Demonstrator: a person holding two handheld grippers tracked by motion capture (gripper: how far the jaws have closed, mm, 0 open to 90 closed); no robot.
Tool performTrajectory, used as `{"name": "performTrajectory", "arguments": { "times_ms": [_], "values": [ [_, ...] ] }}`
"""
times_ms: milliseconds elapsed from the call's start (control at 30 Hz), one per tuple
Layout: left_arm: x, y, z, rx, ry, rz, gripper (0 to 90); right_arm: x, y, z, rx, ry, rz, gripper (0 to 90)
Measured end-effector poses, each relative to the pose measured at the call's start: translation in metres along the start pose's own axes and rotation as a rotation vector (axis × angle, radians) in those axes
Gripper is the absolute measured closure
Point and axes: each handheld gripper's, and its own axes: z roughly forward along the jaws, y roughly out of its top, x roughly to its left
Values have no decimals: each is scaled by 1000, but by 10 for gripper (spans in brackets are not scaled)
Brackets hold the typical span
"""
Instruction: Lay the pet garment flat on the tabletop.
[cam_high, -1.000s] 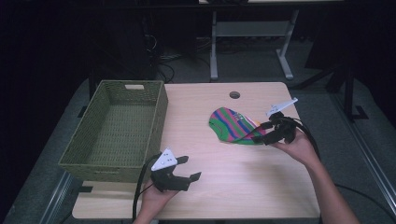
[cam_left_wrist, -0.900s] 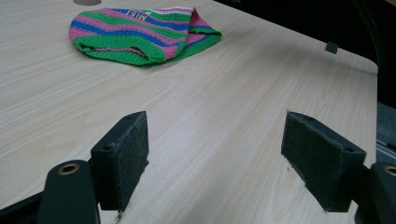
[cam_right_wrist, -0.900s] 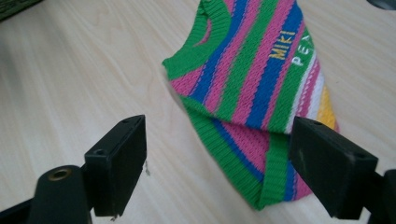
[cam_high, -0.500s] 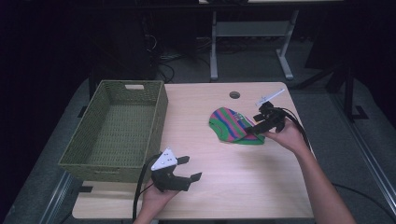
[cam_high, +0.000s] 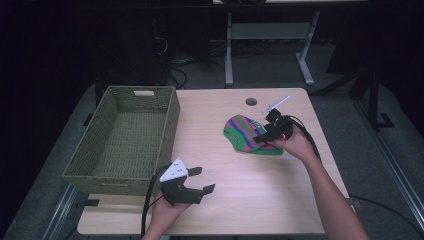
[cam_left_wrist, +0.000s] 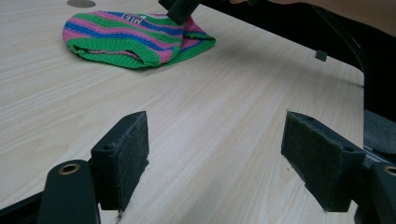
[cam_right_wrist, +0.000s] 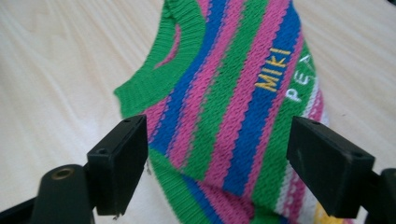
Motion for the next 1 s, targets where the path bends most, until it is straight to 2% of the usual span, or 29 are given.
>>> {"name": "performTrajectory", "arguments": {
  "times_ms": [67,133,267,400,600,633,700,767,867,933,967,1000],
  "values": [
    [0,0,0,-6,-2,-11,229,-2,1,2,-18,-6,8,220],
    [0,0,0,-8,3,-4,229,-3,1,6,1,-14,13,205],
    [2,-1,0,-5,0,-18,229,-7,2,16,34,-23,24,204],
    [2,-1,0,-5,-1,-13,229,-13,1,23,35,-21,47,208],
    [1,0,1,4,-9,-11,229,-18,0,35,74,-43,85,211],
    [1,0,1,3,-8,-7,229,-17,0,36,67,-52,88,219],
    [1,0,1,-1,-10,-11,229,-17,0,37,70,-58,86,226],
    [1,0,1,3,-8,-7,229,-12,1,38,87,-92,54,242],
    [1,0,2,3,-6,-10,229,-10,3,39,104,-113,61,283],
    [2,0,3,8,-7,-10,229,-8,4,39,110,-121,55,324],
    [1,0,2,8,-5,-7,229,-8,5,39,116,-129,43,376],
    [1,0,2,8,-5,-7,230,-8,5,39,116,-129,43,376]
  ]
}}
